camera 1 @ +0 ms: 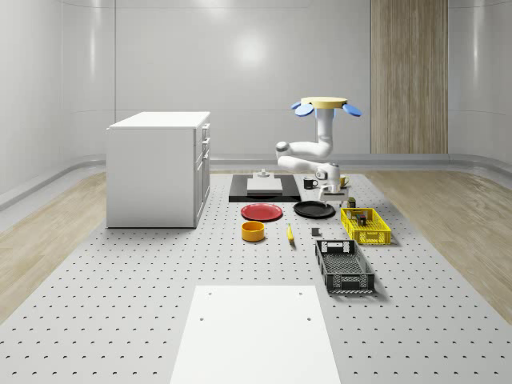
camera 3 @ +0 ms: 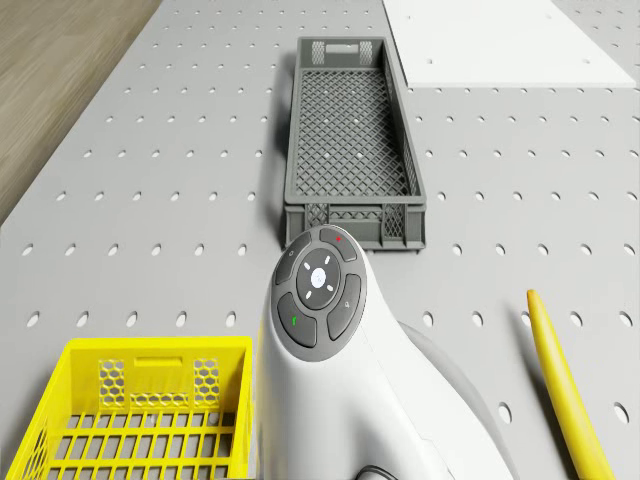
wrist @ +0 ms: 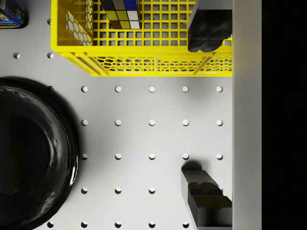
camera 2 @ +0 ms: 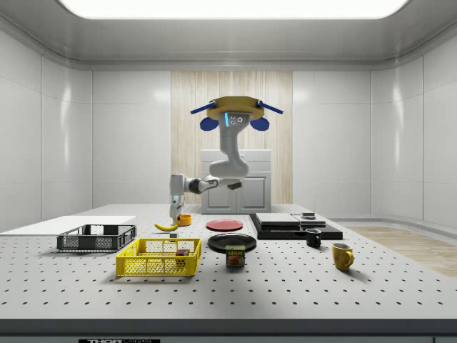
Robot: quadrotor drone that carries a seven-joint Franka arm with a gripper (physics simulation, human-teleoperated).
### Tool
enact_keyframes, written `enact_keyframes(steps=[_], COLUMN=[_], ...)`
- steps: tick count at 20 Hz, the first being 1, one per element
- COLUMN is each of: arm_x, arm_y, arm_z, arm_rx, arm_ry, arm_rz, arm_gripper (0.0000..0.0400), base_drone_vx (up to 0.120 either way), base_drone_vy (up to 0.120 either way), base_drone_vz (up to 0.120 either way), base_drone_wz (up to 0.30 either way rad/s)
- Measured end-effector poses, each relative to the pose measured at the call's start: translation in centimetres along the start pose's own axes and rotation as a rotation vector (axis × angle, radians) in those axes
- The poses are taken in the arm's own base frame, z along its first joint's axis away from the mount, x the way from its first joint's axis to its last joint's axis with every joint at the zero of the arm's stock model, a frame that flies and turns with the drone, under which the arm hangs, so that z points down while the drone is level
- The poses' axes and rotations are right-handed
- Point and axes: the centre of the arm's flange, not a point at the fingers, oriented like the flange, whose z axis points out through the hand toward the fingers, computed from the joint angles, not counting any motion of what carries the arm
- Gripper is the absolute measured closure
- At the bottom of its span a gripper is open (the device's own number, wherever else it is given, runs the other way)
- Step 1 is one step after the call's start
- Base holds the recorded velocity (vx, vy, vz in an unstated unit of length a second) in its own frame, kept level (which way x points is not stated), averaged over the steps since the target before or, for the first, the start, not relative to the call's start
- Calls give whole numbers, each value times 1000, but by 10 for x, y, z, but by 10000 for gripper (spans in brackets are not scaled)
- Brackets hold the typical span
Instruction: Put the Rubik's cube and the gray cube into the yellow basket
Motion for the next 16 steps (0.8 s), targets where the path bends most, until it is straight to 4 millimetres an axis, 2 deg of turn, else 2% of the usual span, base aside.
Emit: enact_keyframes(steps=[7, 13, 16], arm_x=[0, 0, 0], arm_y=[0, 0, 0], arm_z=[0, 0, 0], arm_rx=[0, 0, 0], arm_ry=[0, 0, 0], arm_rz=[0, 0, 0], arm_gripper=[0, 0, 0], base_drone_vx=[120, 0, 0], base_drone_vy=[-120, -120, -120], base_drone_vz=[0, 0, -107], base_drone_wz=[0, 0, 0])
